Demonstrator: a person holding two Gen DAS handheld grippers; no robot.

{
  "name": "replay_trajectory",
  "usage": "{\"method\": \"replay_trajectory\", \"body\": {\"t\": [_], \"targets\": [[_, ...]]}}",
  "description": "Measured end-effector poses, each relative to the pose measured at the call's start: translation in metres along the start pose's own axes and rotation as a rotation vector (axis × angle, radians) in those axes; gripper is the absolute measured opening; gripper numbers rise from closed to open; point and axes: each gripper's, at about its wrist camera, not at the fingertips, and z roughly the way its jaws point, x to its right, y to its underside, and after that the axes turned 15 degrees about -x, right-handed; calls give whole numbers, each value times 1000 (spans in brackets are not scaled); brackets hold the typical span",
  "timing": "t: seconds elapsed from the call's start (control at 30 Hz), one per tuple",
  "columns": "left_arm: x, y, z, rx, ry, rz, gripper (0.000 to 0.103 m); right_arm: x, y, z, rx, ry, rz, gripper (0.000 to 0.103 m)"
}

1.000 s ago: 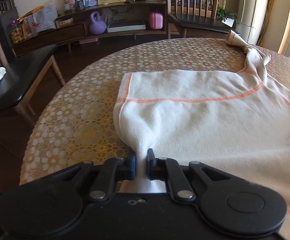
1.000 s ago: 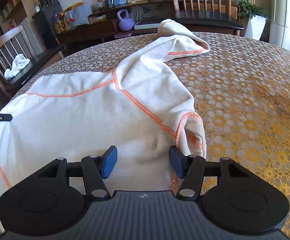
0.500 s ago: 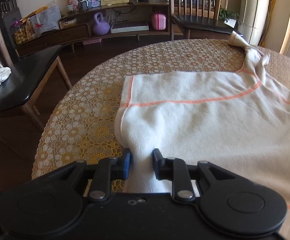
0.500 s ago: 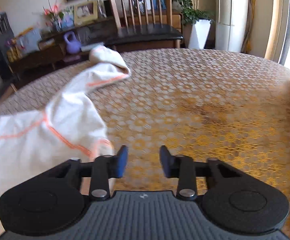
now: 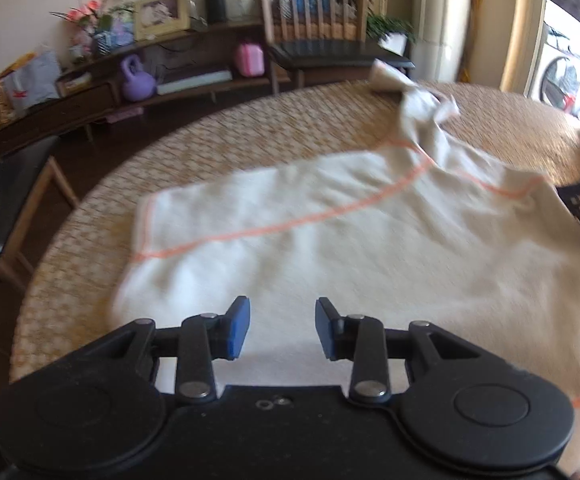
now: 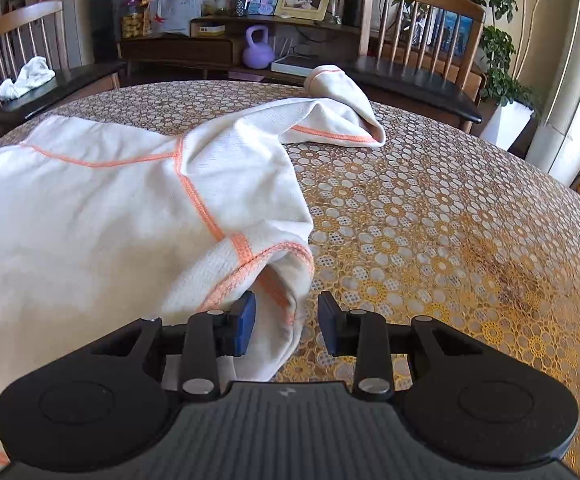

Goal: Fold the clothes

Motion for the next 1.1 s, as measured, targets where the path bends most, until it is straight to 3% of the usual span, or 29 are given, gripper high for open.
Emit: {"method": "replay_trajectory", "body": {"t": [0.17,0.27,0.33,0.47,0.53,0.73,0.83,0.9,1.0,1.1], "targets": [[8,9,18,-43,-1,23,103,-1,0,6,39,63,5,33],[4,10,19,-43,13,5,103,4,3,4,87,153,25,33],[2,11,19,-41,21,-5,103,16,7,-3,136,154,103,33],[1,13,18,-36,25,-6,103,41,20,-19,187,95,251,43],[2,13,17,-32,22,-2,103,49,26,-22,182,76,288,43],[2,12,19,-29,21,-5,103,78,50,-28,140,-92,462,46],[2,11,19,-30,14,-8,103,83,57,-38,145,-115,496,47],[3,11,19,-31,2,-11,103,91,64,-48,150,-73,543,48],[3,12,19,-31,-14,-12,103,96,69,-64,146,-79,512,48],[5,11,16,-35,-17,-4,103,59,69,-78,137,-113,330,48]]}}
